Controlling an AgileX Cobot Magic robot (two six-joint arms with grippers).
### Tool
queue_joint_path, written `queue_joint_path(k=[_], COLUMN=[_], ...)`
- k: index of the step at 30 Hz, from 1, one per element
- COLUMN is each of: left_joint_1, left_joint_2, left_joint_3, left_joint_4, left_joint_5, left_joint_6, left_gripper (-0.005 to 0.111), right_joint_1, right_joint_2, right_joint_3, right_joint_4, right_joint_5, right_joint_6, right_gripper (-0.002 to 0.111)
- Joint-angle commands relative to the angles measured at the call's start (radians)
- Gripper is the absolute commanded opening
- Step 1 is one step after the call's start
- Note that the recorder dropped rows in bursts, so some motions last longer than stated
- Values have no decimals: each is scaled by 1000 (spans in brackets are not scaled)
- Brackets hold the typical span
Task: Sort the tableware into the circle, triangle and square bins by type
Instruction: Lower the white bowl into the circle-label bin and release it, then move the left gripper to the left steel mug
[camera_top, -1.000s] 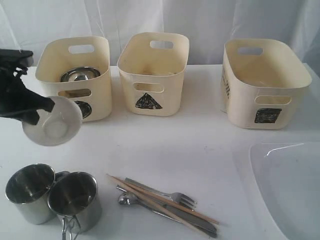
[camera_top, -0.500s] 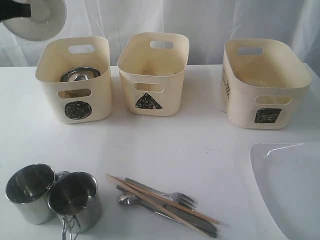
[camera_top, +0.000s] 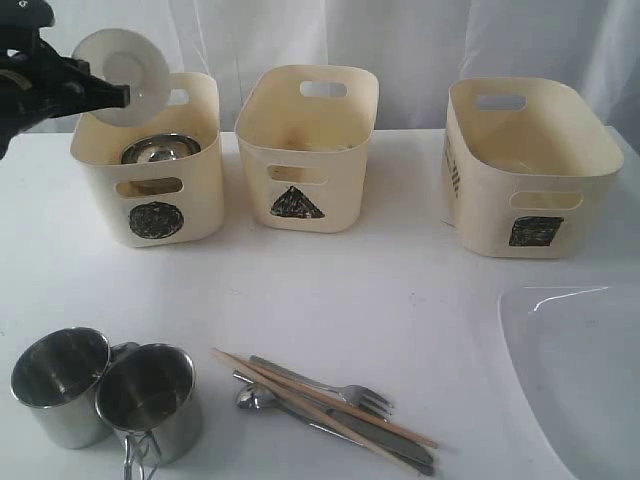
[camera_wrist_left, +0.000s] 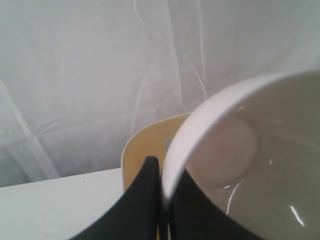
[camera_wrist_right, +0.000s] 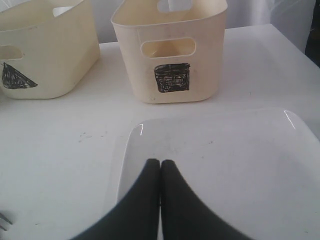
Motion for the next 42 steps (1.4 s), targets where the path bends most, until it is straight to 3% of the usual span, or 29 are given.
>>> queue_joint_path(k=[1,6,12,18,26,28,30,31,32,36,38,42], left_joint_1=[2,2,2,2,2,2,2,2,2,2,2,2], left_joint_2=[14,16,5,-44,-151,-218,-303,-350,-384,-401,-401,-401], left_joint_3=[-35,-42,-42,-42,-42,-42,-42,-42,-42,-25,18,84], left_joint_4=[112,206,216,214,214,214,214,214,214,173,138,101], left_joint_5=[-6,4,-6,10,144,236,443,652,826,1384,1512,1551], left_joint_6=[-16,-16,-72,-72,-69,-69,-71,-71,-68,-68,-70,-64], left_gripper=[3,29,63,67,67,59,32,8,1,1,1,1], right_joint_1=[0,0,0,0,0,0,0,0,0,0,0,0], right_joint_2=[-3,-3,-3,-3,-3,-3,-3,-3,-3,-3,-3,-3], right_joint_3=[2,2,2,2,2,2,2,2,2,2,2,2], right_joint_4=[1,1,1,1,1,1,1,1,1,1,1,1], right_joint_5=[-13,-13,-13,-13,-13,-13,-13,-13,-13,-13,-13,-13], right_joint_6=[-1,-1,-1,-1,-1,-1,-1,-1,-1,-1,-1,-1], right_gripper=[0,0,0,0,0,0,0,0,0,0,0,0])
